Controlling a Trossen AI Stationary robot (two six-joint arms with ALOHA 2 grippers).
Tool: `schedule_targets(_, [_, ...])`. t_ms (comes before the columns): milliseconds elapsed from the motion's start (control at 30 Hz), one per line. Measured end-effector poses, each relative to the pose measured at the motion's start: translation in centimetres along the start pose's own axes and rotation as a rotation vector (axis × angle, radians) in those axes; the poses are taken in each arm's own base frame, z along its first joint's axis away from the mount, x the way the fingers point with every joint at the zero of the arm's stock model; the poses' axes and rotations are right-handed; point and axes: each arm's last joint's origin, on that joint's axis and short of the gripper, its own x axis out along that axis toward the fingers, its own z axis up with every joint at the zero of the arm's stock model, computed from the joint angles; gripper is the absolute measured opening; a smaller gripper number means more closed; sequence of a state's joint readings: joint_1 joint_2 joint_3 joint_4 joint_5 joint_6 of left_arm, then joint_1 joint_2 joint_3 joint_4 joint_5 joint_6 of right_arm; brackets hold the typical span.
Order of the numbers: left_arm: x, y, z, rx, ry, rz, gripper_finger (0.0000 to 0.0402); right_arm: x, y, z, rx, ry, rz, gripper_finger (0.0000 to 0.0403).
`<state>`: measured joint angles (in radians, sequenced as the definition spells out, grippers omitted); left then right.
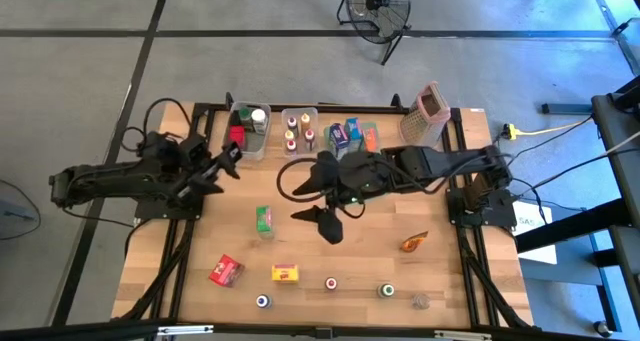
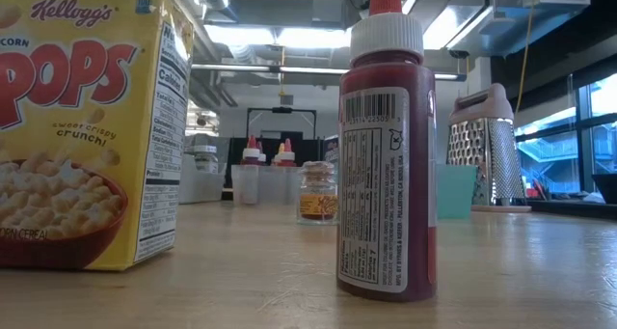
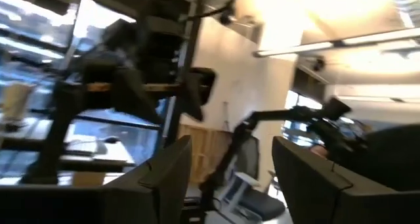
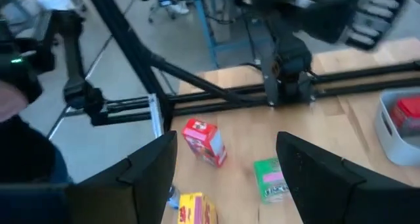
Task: Pick & Place Kitchen Items
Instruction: Put the green cereal box into the blue bin
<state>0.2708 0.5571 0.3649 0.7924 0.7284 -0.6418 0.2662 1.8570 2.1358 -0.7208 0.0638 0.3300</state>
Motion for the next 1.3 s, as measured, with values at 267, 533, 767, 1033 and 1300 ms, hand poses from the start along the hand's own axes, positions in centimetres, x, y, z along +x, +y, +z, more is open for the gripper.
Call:
schedule_targets(267, [0.0,-0.2,-0.3,-0.141,0.076,-0.082,0.0225,2.1,1.3,-1.0,0.109,-0.017,-0.037,0.0263])
schedule_targets(533, [-0.1,-0.3,0.1,-0.298,0.008,-0.031,0.0224,5.4,2.2,-2.5,0.119,-0.017,-0.021,0.0263])
schedule_targets(767, [-0.3,-0.9,0.8,-0.215,-0.065,-0.039,0.0226,5.9,2.2,-2.7,0.164,-0.017,-0.024,0.0264])
schedule_targets(1033, [-0.4,-1.0,1.2,-0.177,-0.138,0.008,0.0252,5.9,2.2,-2.7,0.155,-0.014,-0.025,0.0264])
schedule_targets(1300, [-0.4,-1.0,1.2,-0.152,-0.143,0.017,0.032,5.9,2.1,-2.8,0.125,0.0,-0.033,0.0264])
